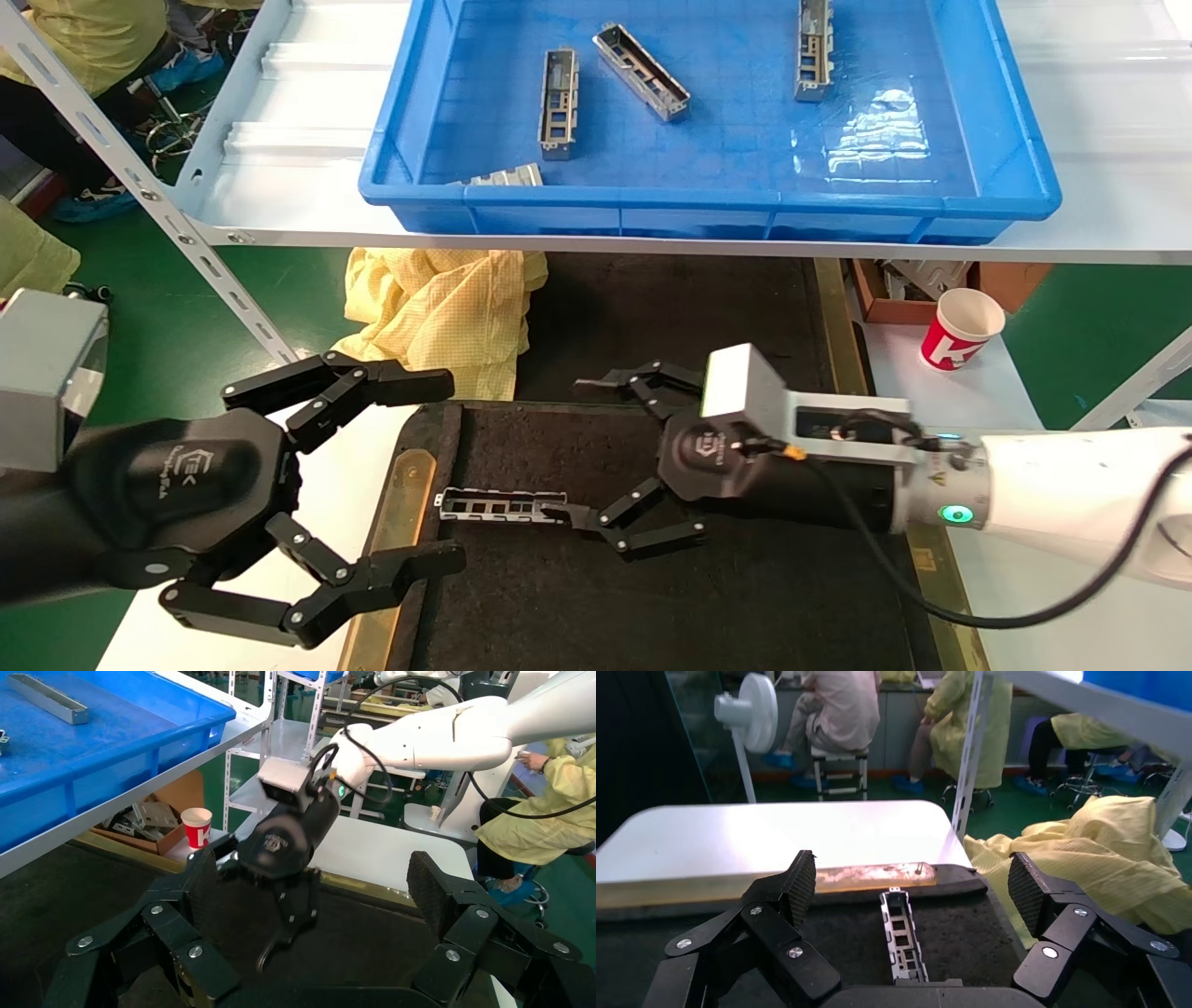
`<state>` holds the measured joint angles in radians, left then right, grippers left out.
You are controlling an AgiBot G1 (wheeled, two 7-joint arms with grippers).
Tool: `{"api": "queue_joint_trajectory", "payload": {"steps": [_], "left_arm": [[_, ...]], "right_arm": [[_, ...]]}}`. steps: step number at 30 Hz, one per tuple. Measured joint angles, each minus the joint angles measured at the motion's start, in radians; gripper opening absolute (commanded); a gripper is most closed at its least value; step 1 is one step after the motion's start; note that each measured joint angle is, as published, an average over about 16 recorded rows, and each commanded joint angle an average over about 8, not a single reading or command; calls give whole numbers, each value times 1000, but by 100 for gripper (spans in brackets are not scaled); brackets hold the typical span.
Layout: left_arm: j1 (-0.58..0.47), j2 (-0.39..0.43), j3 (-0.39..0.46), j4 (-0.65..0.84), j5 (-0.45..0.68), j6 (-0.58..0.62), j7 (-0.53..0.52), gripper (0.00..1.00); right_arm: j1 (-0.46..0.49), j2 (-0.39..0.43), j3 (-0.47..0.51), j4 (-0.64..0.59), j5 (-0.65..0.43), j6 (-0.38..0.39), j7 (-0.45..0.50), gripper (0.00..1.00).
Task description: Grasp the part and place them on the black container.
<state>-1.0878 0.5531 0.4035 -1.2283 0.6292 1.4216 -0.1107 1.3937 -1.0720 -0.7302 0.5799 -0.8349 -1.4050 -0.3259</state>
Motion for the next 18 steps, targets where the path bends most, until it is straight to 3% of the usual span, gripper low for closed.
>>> {"api": "queue_joint_trajectory", "payload": {"steps": [18], "left_arm": [[0, 0, 0, 0, 0, 0, 0, 100]], "right_arm": [[-143, 206, 202, 315, 47, -41, 230, 100]]}}
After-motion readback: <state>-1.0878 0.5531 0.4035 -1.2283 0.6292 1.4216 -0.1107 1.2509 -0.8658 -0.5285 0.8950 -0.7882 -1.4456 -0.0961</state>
